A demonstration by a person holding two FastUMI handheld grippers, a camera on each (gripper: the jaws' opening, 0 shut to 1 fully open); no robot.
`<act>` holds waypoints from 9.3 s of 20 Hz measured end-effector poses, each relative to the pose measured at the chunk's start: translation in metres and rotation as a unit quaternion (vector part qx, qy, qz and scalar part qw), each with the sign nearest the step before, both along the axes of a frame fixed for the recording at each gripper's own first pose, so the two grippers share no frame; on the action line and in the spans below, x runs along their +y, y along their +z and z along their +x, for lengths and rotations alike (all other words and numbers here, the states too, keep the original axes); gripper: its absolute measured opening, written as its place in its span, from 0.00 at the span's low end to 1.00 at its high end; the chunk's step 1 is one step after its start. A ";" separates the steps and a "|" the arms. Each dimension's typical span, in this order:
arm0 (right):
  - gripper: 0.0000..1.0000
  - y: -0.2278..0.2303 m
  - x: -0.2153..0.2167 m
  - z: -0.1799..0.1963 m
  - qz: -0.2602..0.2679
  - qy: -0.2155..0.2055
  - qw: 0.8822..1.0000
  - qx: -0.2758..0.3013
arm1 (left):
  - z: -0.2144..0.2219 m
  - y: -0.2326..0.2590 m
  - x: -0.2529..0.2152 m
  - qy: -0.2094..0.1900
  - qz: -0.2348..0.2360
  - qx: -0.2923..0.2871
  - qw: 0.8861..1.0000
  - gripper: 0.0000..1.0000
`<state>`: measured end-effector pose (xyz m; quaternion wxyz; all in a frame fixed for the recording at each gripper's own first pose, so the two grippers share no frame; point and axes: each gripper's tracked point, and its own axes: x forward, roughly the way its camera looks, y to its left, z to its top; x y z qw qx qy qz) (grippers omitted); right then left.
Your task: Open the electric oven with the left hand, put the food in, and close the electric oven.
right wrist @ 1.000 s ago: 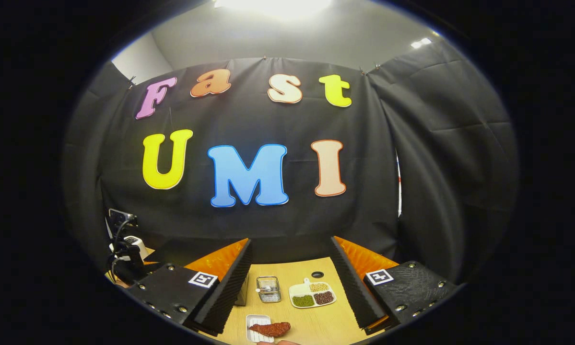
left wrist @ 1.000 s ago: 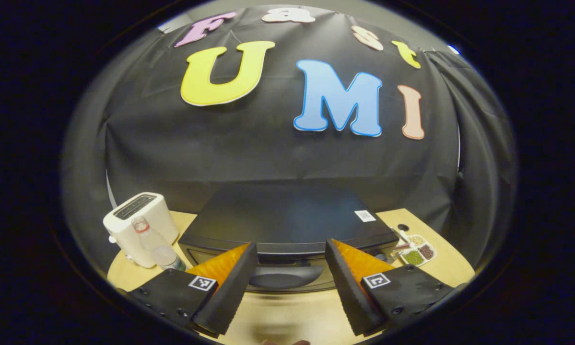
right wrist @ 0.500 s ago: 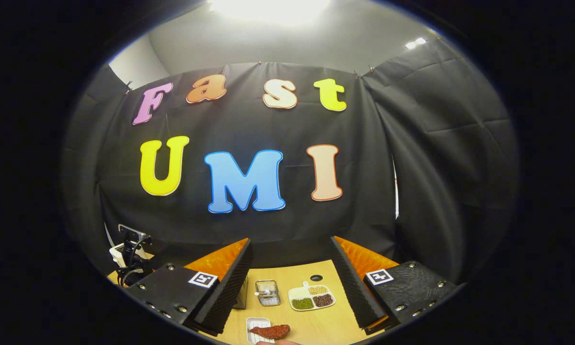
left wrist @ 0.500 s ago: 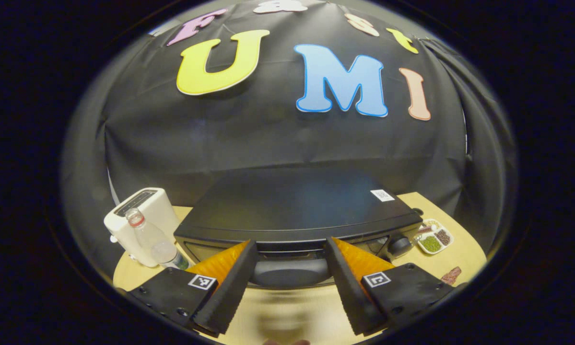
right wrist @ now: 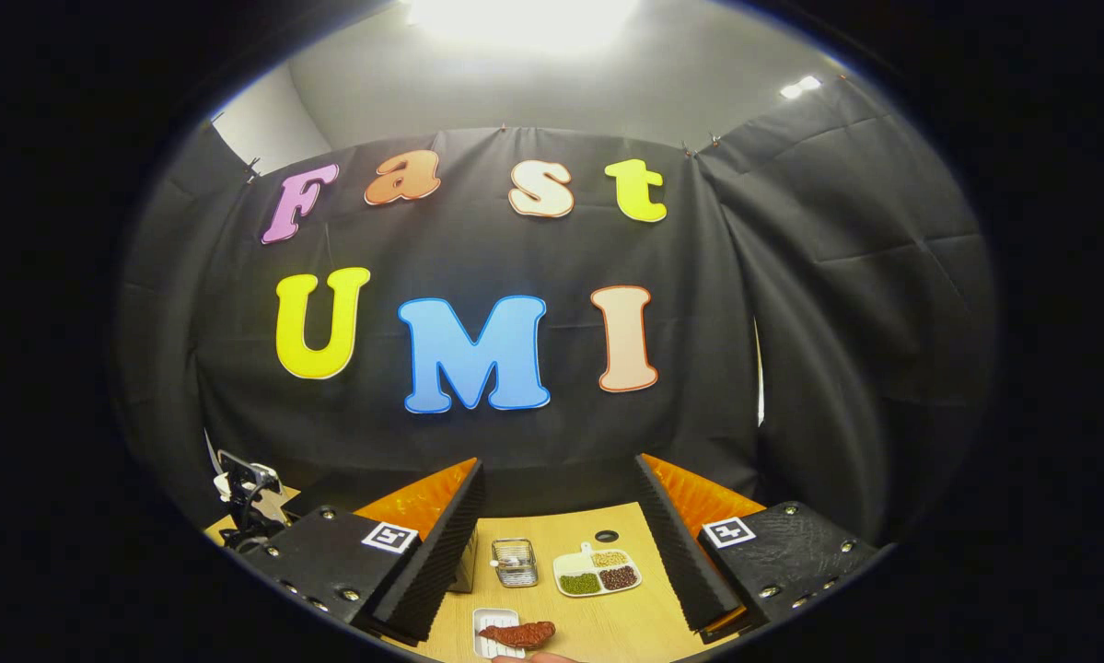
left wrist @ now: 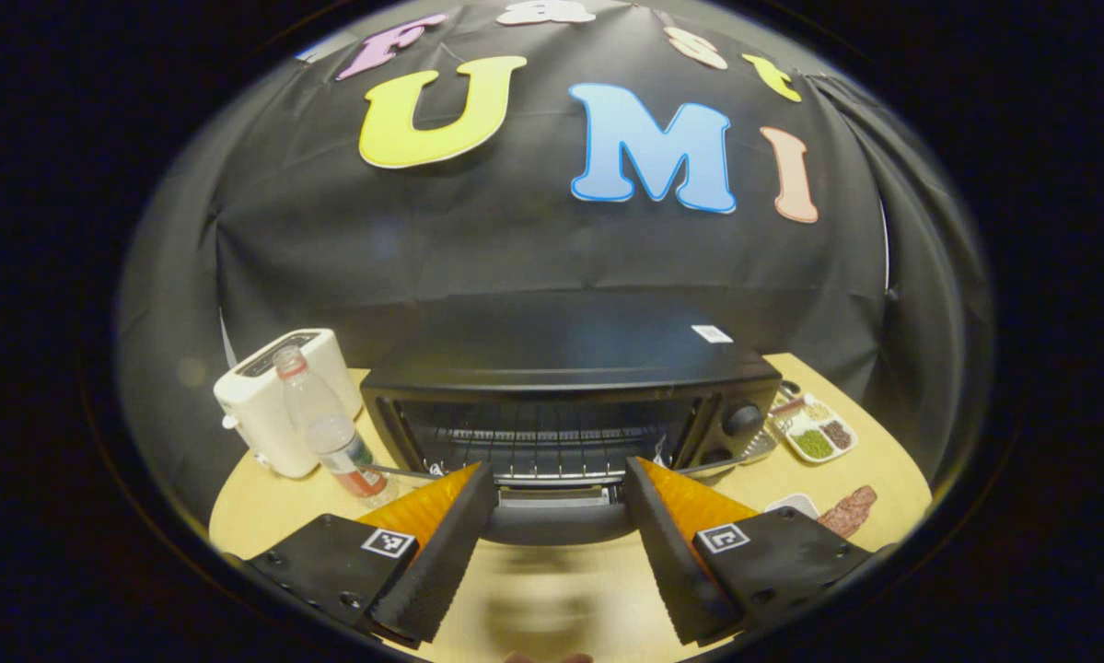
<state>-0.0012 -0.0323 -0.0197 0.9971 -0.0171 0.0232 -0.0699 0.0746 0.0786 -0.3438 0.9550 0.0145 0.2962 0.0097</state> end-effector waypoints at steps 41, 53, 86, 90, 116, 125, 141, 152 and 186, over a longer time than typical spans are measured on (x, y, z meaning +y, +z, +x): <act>0.98 -0.329 -0.012 -0.016 0.339 0.100 0.859 0.370 | -0.082 0.252 -0.011 0.083 -0.003 -0.184 0.979 1.00; 0.38 -0.380 0.013 0.012 0.429 0.133 0.794 0.411 | -0.106 0.260 -0.001 0.138 0.023 -0.179 0.974 1.00; 0.11 -0.311 0.277 0.132 0.592 0.116 0.743 0.288 | -0.090 0.259 0.154 0.020 -0.018 -0.190 0.981 0.95; 0.12 -0.327 0.289 0.159 0.602 0.101 0.747 0.262 | -0.102 0.249 0.187 0.046 -0.002 -0.174 0.984 0.99; 0.56 -0.291 0.216 0.106 0.167 0.110 0.941 0.275 | -0.074 0.240 0.117 0.032 -0.037 -0.170 0.984 0.95; 0.57 -0.124 0.120 0.050 0.108 0.085 0.983 0.121 | -0.062 0.241 0.029 -0.008 -0.052 -0.187 0.981 0.97; 0.82 -0.005 0.054 0.017 0.062 0.079 0.995 -0.005 | -0.055 0.255 -0.034 -0.025 -0.044 -0.200 0.979 0.99; 0.82 -0.030 0.045 0.024 0.076 0.071 0.994 0.030 | -0.067 0.087 -0.023 -0.029 -0.024 -0.001 0.999 0.99; 0.82 -0.045 0.003 0.013 0.066 -0.001 0.996 0.057 | -0.100 -0.151 0.013 -0.013 -0.015 0.338 0.941 0.95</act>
